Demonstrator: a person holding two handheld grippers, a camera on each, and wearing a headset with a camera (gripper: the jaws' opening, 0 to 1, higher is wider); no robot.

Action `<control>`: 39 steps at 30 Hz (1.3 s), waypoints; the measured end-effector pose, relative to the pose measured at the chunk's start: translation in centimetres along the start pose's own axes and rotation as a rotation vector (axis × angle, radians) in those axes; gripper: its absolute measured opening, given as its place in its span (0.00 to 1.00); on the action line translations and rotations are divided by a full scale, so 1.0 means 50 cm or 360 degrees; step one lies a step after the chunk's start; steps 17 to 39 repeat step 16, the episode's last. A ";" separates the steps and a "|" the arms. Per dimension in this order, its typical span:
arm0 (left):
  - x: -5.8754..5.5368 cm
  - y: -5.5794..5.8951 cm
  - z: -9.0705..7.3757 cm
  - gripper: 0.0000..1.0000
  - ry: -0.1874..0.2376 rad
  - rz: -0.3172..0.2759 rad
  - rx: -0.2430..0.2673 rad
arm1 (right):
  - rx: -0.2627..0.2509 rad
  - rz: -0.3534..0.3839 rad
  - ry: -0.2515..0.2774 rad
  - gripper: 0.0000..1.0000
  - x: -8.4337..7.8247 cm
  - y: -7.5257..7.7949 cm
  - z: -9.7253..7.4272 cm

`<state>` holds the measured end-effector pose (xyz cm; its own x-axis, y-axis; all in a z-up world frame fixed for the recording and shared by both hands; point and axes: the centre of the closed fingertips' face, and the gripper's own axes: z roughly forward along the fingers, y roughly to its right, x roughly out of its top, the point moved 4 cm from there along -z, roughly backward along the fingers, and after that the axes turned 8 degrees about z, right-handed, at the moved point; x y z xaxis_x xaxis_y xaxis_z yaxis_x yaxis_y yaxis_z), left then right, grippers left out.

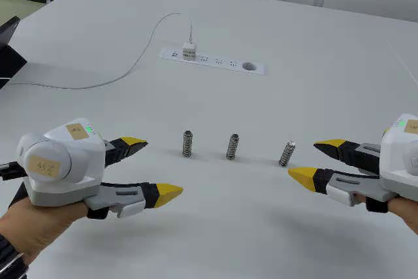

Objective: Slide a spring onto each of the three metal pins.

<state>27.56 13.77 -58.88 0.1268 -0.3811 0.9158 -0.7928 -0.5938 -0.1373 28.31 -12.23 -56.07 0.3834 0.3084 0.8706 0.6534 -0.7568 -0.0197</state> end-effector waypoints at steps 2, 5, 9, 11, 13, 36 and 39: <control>-0.002 0.001 0.001 0.66 -0.0003 -0.0001 -0.0003 | 0.0000 0.0006 0.0004 0.49 -0.006 0.001 0.000; -0.002 0.000 0.000 0.66 -0.0004 -0.0002 -0.0003 | -0.0001 0.0033 0.0012 0.52 -0.011 0.004 0.001; -0.003 0.000 0.001 0.67 -0.0008 -0.0001 -0.0006 | -0.0007 0.0051 0.0026 0.56 -0.015 0.006 0.001; -0.003 0.000 0.000 0.67 -0.0008 -0.0002 -0.0006 | -0.0010 0.0046 0.0027 0.57 -0.016 0.005 0.001; -0.004 -0.001 0.001 0.68 -0.0010 -0.0004 -0.0006 | -0.0008 0.0051 0.0029 0.58 -0.018 0.005 0.001; -0.005 0.001 0.002 0.68 -0.0015 -0.0007 -0.0010 | -0.0011 0.0050 0.0030 0.58 -0.018 0.005 0.001; -0.005 0.001 0.002 0.68 -0.0015 -0.0007 -0.0010 | -0.0011 0.0050 0.0030 0.58 -0.018 0.005 0.001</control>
